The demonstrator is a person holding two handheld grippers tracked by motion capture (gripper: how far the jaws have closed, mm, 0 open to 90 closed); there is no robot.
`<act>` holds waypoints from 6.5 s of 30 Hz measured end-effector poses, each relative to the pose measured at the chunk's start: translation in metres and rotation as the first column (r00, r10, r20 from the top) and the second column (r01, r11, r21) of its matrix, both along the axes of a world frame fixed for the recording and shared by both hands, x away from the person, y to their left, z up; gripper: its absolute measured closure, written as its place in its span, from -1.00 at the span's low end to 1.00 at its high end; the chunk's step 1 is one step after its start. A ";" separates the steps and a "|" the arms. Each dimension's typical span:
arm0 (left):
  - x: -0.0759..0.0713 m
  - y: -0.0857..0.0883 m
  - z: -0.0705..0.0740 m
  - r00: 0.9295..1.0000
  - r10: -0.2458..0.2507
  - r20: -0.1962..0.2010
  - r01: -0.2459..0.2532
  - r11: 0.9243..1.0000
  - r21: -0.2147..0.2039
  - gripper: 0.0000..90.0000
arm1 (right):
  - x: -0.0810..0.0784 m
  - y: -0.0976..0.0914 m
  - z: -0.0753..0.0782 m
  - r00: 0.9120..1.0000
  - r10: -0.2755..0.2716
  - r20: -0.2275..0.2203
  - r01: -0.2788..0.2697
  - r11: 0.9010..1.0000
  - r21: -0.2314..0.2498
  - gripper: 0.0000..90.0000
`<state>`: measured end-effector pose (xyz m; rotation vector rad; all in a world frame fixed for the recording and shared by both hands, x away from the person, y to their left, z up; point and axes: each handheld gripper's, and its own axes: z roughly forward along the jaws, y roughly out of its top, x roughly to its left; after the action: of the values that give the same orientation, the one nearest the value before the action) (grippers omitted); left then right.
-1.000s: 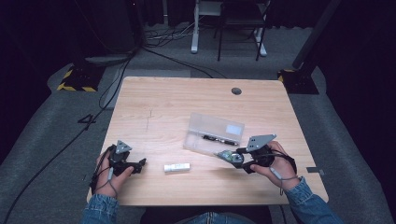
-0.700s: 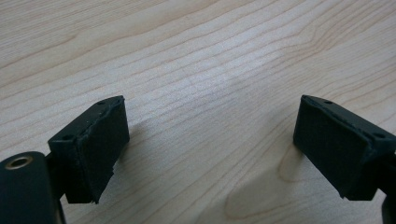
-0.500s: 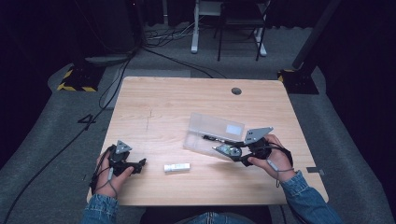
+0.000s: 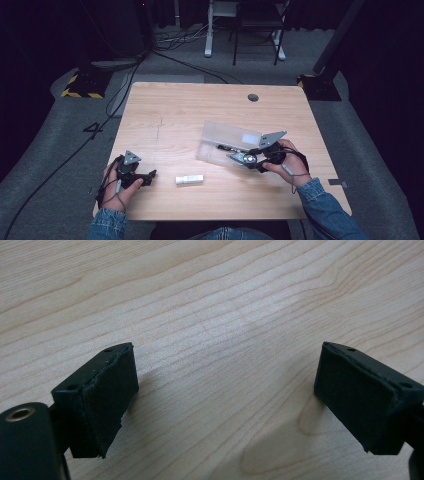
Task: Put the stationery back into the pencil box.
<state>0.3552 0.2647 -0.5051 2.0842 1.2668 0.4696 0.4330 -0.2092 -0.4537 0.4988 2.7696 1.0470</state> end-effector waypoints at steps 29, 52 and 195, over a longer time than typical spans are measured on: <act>0.000 0.000 0.000 1.000 0.000 0.000 0.000 1.000 0.000 -0.76 | 0.016 -0.003 -0.016 0.998 -0.013 -0.054 0.012 1.000 -0.023 -0.07; 0.000 0.000 0.000 1.000 0.000 0.001 0.000 1.000 0.000 -0.76 | 0.016 -0.001 -0.023 0.994 -0.030 -0.103 0.032 0.999 0.021 -0.08; 0.009 -0.005 -0.001 1.000 -0.003 -0.003 0.003 1.000 0.005 -0.84 | -0.040 0.171 -0.031 0.940 0.341 0.026 -0.341 0.940 -0.012 0.59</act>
<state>0.3642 0.2602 -0.5057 2.0916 1.2654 0.4690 0.3933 -0.0382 -0.4849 -0.0039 2.8988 1.0957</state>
